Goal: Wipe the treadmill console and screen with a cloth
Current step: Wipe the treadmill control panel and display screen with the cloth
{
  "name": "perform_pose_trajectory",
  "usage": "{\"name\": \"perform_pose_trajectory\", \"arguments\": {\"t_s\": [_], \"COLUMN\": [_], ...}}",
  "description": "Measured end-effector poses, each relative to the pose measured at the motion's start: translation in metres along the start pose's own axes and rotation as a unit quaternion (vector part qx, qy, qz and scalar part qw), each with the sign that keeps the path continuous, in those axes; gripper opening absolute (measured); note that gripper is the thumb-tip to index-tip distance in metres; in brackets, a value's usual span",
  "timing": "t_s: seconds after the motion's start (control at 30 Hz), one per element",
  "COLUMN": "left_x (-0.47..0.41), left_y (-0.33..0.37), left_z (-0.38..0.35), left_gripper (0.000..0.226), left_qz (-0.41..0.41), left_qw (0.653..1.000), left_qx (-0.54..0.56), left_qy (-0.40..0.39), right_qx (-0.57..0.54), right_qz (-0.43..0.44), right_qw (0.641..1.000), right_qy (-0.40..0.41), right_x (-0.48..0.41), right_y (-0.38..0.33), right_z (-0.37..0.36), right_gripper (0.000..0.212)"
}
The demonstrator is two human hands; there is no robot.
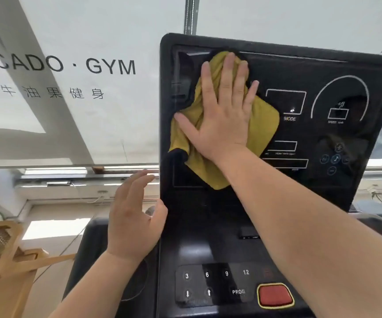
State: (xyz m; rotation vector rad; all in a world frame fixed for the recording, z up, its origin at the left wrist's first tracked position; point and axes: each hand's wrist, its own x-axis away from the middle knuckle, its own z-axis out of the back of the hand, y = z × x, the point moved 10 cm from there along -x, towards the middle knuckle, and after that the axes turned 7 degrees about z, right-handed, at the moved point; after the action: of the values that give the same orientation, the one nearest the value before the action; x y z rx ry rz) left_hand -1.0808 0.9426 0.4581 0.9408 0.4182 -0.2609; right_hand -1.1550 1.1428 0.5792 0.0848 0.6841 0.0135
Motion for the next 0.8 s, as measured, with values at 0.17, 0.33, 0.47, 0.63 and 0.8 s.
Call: {"name": "perform_pose_trajectory", "arguments": {"t_s": [0.17,0.33,0.47,0.63,0.8], "left_x": [0.017,0.061,0.089,0.112,0.132], "left_y": [-0.042,-0.069,-0.078,-0.075,-0.061], "left_z": [0.024,0.018,0.008,0.004,0.0], "left_gripper": [0.043,0.042,0.043,0.037,0.038], "left_qz": [0.083,0.118,0.125,0.12,0.092], "left_qw": [0.996,0.991,0.983,0.98,0.974], "left_qx": [-0.006,-0.036,-0.053,-0.052,-0.124], "left_qy": [0.025,-0.051,-0.123,-0.15,-0.164], "right_qx": [-0.02,0.007,-0.044,-0.167,-0.207], "right_qz": [0.165,0.279,0.263,0.22,0.23], "right_qw": [0.982,0.933,0.916,0.872,0.843], "right_qy": [-0.092,-0.226,-0.299,-0.404,-0.44], "right_x": [0.074,0.196,0.231,0.288,0.326], "right_y": [-0.088,-0.128,-0.136,-0.142,-0.144], "right_z": [-0.048,-0.101,-0.105,-0.091,-0.066], "right_gripper": [0.098,0.088,0.079,0.077,0.085]}}
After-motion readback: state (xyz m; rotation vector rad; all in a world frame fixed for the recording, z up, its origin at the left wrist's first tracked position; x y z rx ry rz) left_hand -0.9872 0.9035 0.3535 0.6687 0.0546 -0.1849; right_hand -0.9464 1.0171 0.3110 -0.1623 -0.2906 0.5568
